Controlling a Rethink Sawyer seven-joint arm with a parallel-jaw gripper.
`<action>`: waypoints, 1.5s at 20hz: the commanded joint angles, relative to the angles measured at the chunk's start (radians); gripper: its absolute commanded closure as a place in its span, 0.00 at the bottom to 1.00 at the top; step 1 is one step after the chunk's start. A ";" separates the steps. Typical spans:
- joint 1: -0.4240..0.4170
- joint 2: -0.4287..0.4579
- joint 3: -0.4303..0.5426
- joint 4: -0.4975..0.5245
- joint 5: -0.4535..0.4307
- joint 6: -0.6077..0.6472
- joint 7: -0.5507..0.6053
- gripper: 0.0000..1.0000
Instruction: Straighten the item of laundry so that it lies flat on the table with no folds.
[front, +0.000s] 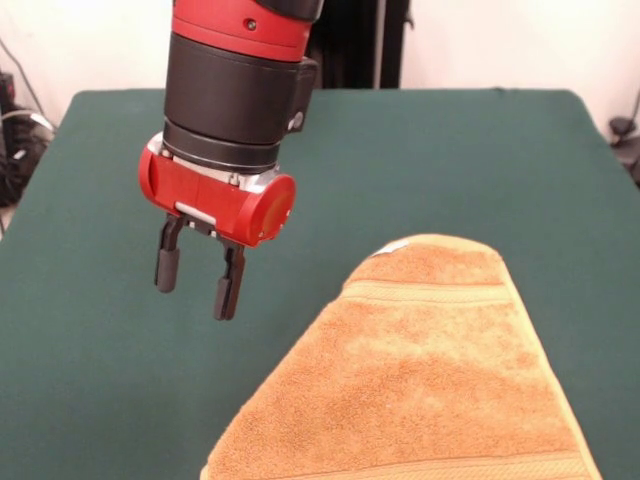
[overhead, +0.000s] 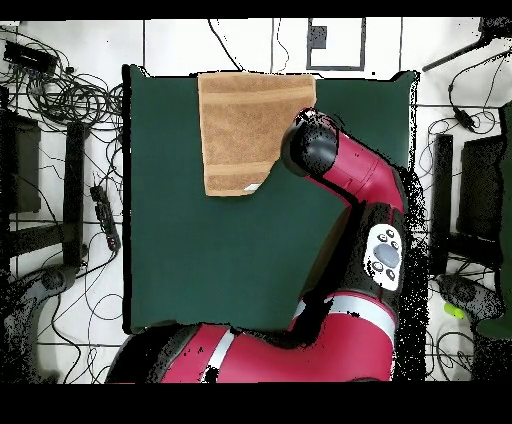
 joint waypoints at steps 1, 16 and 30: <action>0.021 0.044 0.116 0.051 -0.024 0.032 0.136 0.00; 0.021 0.044 0.118 0.053 -0.027 0.026 0.135 0.00; 0.021 0.043 0.121 0.059 -0.036 0.007 0.132 0.00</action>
